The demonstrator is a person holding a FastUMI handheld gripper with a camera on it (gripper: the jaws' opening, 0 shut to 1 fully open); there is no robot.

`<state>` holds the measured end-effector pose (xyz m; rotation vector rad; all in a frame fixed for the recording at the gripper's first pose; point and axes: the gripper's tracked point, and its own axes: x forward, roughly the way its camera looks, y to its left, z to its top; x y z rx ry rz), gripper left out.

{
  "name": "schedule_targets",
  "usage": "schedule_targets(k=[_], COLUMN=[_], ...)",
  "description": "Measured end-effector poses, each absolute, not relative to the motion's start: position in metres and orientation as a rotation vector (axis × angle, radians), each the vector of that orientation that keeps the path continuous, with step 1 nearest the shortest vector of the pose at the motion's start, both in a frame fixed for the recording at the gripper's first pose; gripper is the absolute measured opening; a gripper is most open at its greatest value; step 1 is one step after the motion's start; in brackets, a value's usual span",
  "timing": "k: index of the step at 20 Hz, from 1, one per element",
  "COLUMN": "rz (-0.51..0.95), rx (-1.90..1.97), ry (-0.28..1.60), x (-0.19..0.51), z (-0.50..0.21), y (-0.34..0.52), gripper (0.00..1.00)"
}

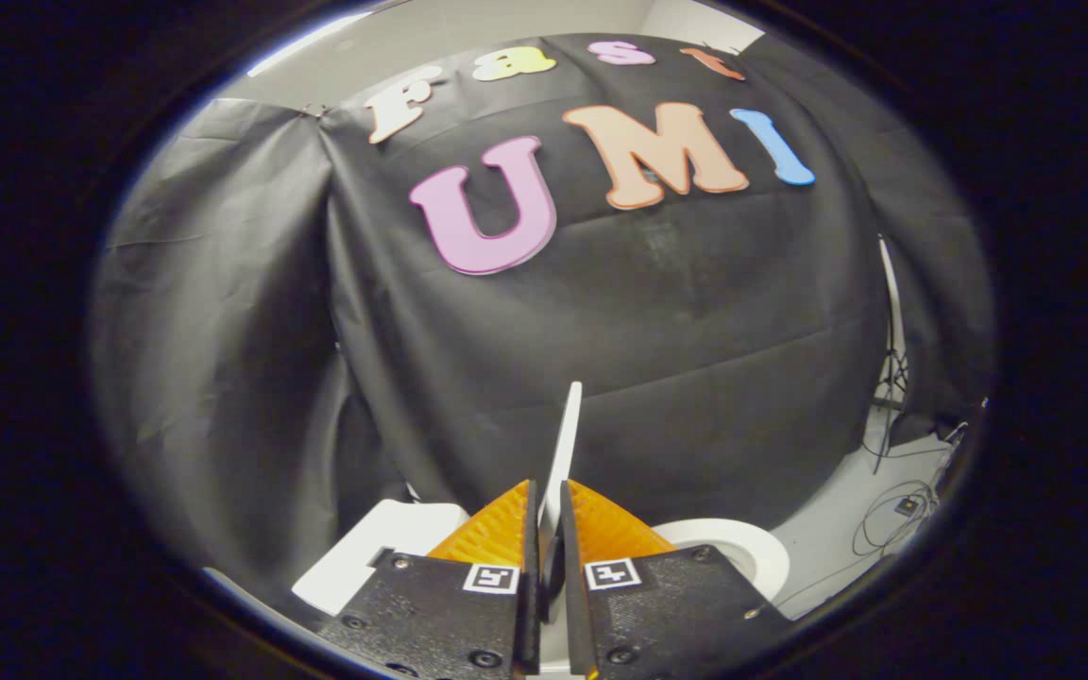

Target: Open the toilet lid.

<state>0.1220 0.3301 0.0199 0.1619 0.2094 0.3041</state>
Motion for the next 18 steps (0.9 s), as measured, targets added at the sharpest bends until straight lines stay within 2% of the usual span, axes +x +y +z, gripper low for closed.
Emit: schedule_targets(k=[7, 18], rz=[0.467, 0.659], rx=[0.125, 0.002], ry=[0.18, 0.235], x=[0.109, 0.091], z=[0.033, 0.024], y=[0.411, 0.509], gripper=[0.14, 0.15])
